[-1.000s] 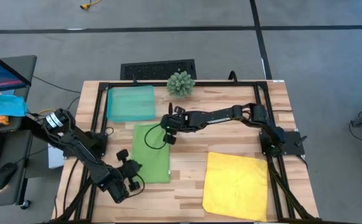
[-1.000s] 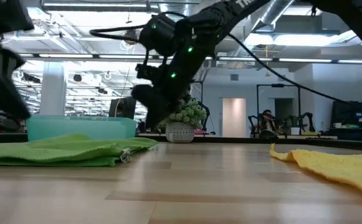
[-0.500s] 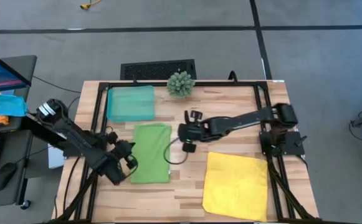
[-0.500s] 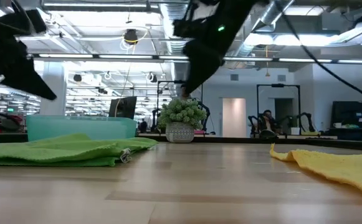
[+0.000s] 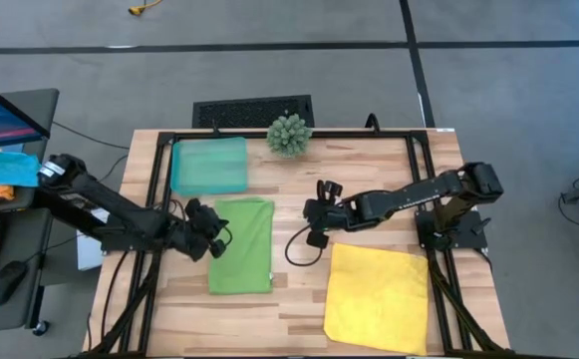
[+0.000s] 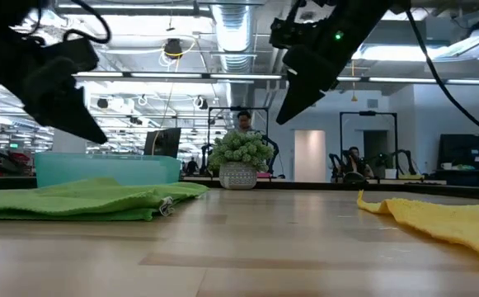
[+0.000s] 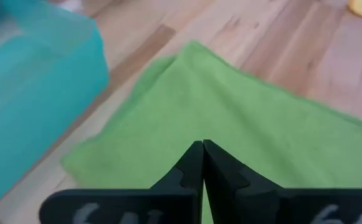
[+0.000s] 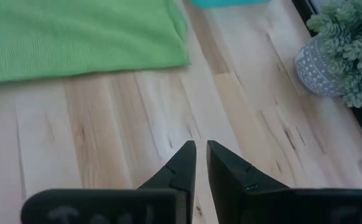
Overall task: Roll microfiber towels into tight, uniform cylinder then place into a basket
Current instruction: Fold the green towel
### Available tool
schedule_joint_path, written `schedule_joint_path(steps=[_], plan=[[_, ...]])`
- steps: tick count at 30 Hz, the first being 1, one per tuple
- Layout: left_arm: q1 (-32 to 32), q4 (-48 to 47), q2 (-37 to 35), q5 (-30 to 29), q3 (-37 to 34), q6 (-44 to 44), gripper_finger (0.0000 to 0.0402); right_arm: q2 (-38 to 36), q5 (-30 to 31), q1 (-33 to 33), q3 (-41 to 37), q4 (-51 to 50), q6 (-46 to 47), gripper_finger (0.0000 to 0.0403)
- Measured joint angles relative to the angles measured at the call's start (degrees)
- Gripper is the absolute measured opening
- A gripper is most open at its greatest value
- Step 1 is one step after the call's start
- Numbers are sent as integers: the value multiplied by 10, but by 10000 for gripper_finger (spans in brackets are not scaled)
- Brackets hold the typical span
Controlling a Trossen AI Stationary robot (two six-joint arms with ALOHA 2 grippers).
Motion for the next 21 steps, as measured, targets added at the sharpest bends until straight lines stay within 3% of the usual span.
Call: schedule_joint_path(steps=[13, 21], plan=[[114, 2, 52, 66, -2, -8, 0, 1, 0, -4, 0, 7, 0, 62], [139, 2, 100, 59, -2, -42, 0, 1, 0, -4, 0, 7, 1, 62]])
